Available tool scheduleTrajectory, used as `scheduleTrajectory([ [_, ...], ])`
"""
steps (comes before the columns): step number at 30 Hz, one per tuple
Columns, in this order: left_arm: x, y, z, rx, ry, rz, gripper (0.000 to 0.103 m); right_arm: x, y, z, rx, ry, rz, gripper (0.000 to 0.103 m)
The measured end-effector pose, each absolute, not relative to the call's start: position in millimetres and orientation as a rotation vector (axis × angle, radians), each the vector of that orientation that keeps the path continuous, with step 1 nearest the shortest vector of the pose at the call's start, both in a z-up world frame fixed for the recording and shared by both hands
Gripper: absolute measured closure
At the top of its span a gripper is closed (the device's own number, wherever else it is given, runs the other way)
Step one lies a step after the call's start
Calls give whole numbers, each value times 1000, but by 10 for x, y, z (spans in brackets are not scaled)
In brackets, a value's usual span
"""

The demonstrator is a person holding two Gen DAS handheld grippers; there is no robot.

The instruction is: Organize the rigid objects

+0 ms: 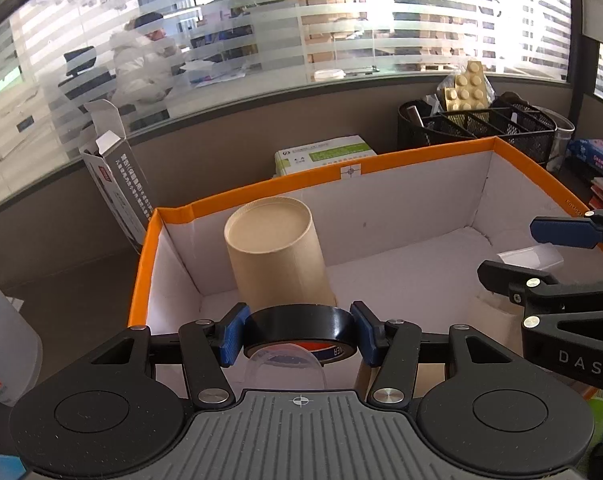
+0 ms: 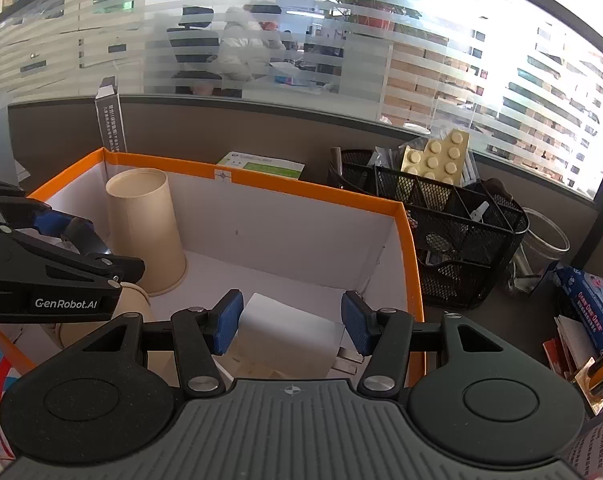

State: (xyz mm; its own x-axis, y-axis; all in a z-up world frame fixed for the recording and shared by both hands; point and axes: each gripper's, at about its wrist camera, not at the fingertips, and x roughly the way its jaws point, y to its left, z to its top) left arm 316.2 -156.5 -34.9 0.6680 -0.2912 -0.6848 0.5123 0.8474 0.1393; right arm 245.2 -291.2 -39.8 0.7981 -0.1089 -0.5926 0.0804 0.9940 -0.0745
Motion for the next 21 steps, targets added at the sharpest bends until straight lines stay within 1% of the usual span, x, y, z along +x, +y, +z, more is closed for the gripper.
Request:
scheduleTrajectory([
  [21,3114,-1603,-349,375,688,-434,49,2440,-2861,-403,-89,644,-138,52],
])
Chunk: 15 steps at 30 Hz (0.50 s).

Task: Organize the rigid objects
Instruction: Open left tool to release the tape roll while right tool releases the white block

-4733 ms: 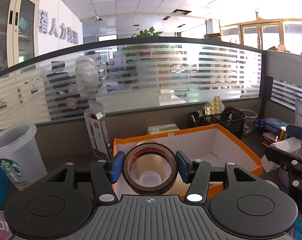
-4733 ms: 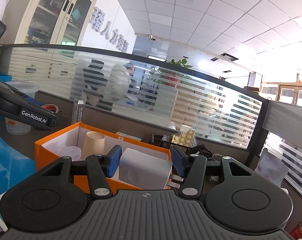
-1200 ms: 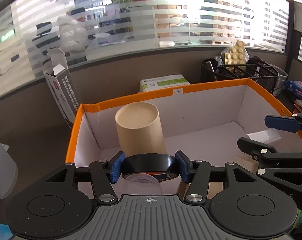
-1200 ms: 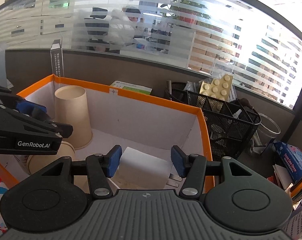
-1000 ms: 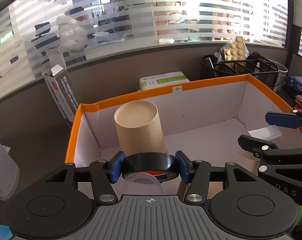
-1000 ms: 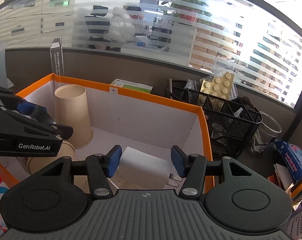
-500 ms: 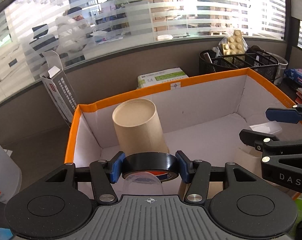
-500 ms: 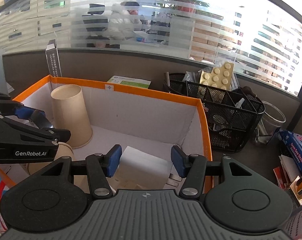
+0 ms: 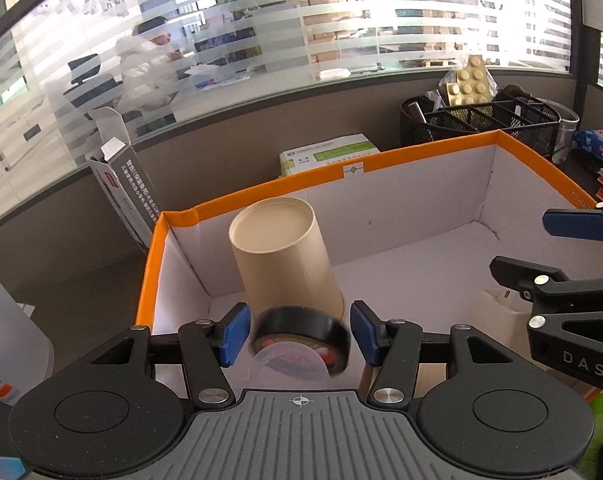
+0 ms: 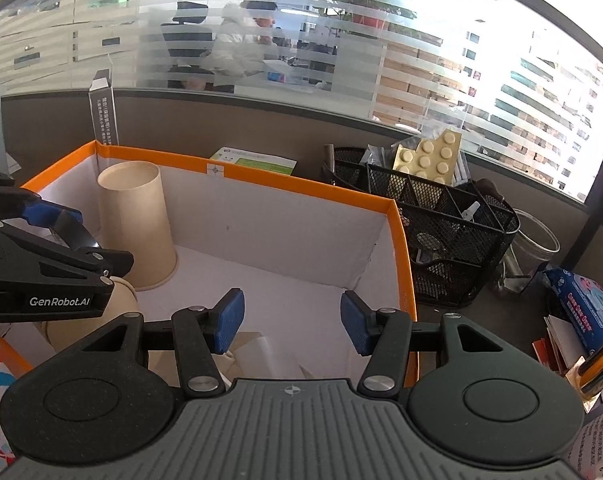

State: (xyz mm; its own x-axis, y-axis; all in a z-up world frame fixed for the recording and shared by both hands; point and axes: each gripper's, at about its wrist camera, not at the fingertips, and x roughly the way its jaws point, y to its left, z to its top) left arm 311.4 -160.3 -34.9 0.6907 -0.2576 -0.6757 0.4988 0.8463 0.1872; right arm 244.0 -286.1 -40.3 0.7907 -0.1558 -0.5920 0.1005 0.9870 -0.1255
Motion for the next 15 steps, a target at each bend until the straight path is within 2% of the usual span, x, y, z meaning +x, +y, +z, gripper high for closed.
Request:
scheduleTrajectory([
  [4,3111,-1594,-335,376,690,-428,46,2392,-2824,-370,-100,644,-137,52],
  [11,2881,-1458,-71,369,607,-409,17,2196,-2761,-174,-119,611,-153,51],
  [15,2666,-1355,151,362,553,-411,11,2022,-2715,-10,-120,579,-161,51],
])
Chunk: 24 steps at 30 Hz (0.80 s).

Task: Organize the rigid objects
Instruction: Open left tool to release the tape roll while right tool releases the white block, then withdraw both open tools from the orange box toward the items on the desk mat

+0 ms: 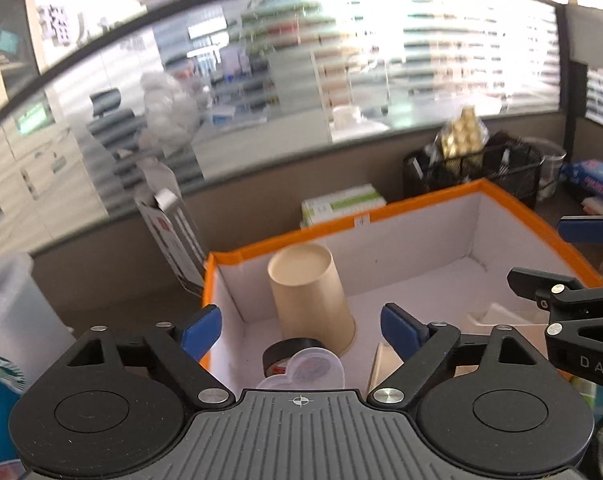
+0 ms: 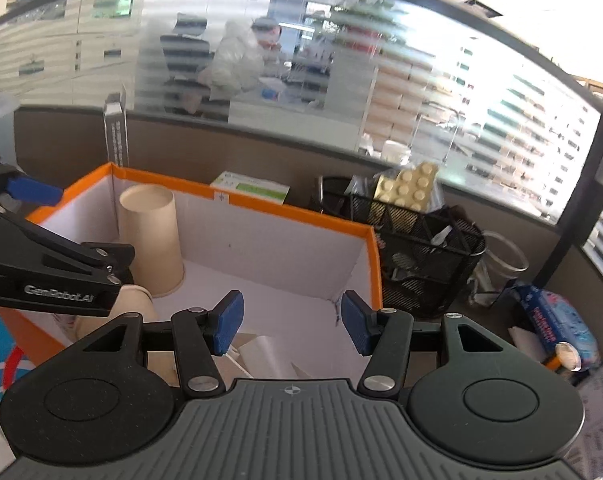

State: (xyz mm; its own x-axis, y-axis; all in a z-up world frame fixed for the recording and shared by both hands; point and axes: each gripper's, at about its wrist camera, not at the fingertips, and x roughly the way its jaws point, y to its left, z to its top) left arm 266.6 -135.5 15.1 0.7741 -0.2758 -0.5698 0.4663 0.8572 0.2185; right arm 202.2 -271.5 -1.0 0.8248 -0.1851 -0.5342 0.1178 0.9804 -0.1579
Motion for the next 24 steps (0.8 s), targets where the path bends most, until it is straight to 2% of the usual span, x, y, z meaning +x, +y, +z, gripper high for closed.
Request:
scheduleTrajectory([
  [2,2527,-1273,265,354,518,-401,2,1892,-2675,89,-124,555,-163,50],
  [6,2237,-1073,438,334,458,-404,0,1599,-2599,244,-134,500,-160,42],
  [10,1967,-878,429,328,429,-424,0,1222,-2558,296,-147,445,-172,23],
  [12,1858,-794,338,323,438,-435,0,1036,-2580,242,-143,439,-182,21],
  [16,1743,-664,93,323,482,-433,0,737,-2686,-48,-114,457,-203,0],
  [24,1667,-737,-326,289,600,-481,0,477,-2777,-740,-19,565,-206,0],
])
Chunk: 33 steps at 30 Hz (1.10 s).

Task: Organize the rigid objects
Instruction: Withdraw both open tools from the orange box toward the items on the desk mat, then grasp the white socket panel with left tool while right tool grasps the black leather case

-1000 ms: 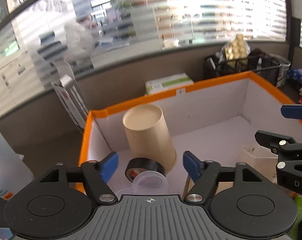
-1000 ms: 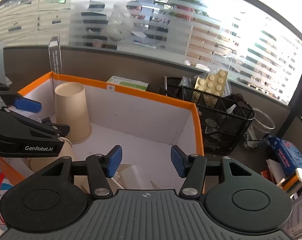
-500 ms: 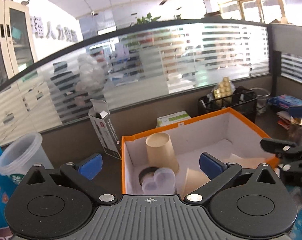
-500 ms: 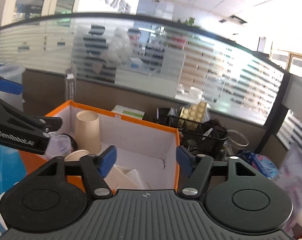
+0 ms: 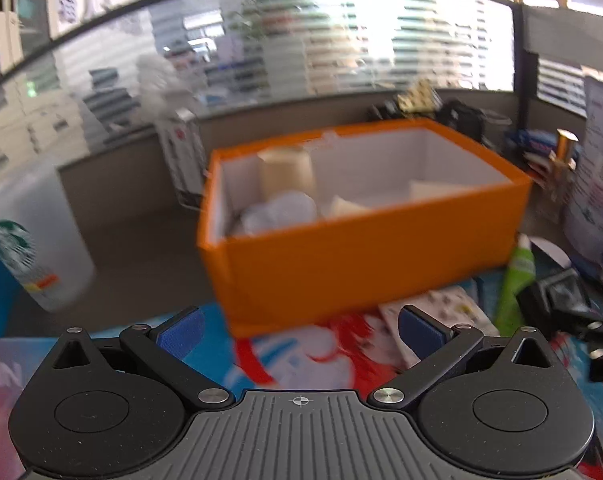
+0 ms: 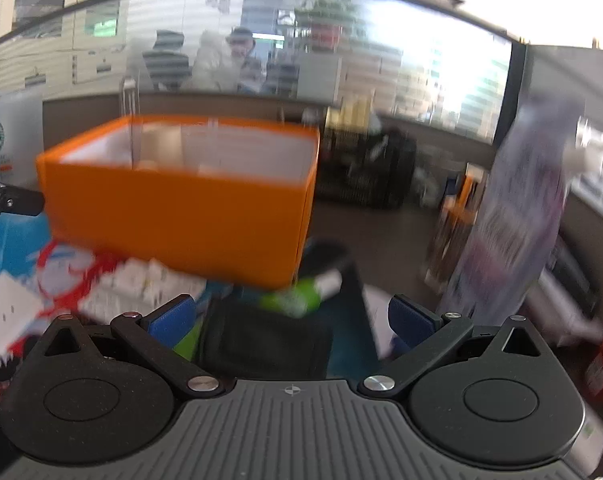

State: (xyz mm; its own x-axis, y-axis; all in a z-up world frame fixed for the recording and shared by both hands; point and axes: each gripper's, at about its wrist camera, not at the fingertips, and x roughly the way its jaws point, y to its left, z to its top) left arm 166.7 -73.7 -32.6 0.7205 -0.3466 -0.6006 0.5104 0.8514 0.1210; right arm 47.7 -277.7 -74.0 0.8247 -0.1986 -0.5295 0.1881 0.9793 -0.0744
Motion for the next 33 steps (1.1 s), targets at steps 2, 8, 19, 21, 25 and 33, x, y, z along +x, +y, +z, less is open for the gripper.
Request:
scheduleTrajectory([
  [2,1616,-871,-395,297,608,-508,0,483,-2741,-833,-33,579,-206,0],
  [8,1533,-1225,-591,326,629,-542,0,585,-2737,-1003,-15,606,-171,0],
  [19,1543,-1512,-765,320,663,-541,0,603,-2877,-1109,50,644,-146,15],
  [21,1532,-1547,-770,304,667,-550,0,592,-2883,-1107,57,641,-139,21],
  [25,1525,-1610,-777,281,663,-537,0,560,-2866,-1086,38,631,-135,27],
  [33,1636,-1632,-911,182,726,-494,0,480,-2888,-1069,42,606,-140,27],
])
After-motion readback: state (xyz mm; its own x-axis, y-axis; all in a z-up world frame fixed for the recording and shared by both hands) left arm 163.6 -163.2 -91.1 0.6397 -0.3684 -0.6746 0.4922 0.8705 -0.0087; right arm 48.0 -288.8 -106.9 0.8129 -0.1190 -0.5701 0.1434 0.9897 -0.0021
